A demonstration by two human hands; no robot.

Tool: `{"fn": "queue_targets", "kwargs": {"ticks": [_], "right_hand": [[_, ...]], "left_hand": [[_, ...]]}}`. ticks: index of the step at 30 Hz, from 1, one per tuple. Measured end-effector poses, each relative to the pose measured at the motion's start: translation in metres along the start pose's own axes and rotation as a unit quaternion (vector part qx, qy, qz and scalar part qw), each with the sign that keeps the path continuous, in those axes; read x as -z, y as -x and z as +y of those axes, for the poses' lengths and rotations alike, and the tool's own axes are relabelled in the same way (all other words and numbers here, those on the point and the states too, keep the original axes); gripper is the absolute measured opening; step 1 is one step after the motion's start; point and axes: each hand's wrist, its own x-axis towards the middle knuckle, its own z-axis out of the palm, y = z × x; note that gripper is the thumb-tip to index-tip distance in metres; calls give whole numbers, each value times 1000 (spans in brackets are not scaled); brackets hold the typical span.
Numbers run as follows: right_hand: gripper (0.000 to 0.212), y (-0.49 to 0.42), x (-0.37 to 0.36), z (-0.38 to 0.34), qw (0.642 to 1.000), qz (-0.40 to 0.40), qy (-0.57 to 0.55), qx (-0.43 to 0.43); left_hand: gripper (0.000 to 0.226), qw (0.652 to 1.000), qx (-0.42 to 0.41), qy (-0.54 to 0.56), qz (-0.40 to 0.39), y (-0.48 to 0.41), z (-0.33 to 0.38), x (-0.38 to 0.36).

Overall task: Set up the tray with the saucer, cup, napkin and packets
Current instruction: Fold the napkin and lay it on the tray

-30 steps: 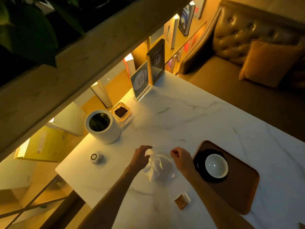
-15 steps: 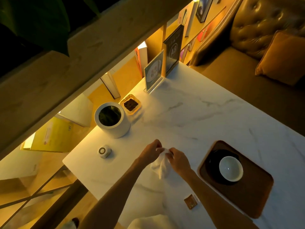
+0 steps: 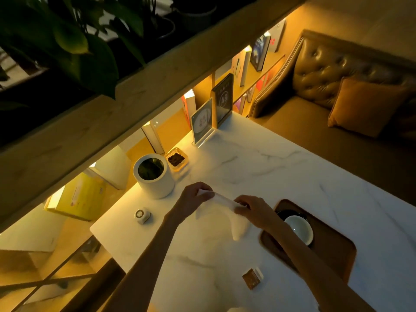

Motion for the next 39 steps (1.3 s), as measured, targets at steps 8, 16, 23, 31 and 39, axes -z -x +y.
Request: {"fn": "queue_targets", "kwargs": {"ticks": [8, 16, 23, 31, 39], "right_hand": [[17, 96, 82, 27, 996, 57, 64, -20], [14, 186, 142, 26, 963, 236, -126, 42], [17, 233, 161, 26, 907, 353, -226, 42], [16, 250, 191, -2, 881, 419, -209, 61], [21, 242, 238, -123, 878, 418, -141, 187]], "left_hand": [[13, 990, -91, -110, 17, 36, 74, 0], [13, 981, -147, -124, 19, 54, 126, -34], [5, 984, -165, -57, -21, 63, 165, -68], [17, 978, -206, -25, 0, 70, 219, -77], [21, 949, -314, 27, 9, 95, 340, -85]]}}
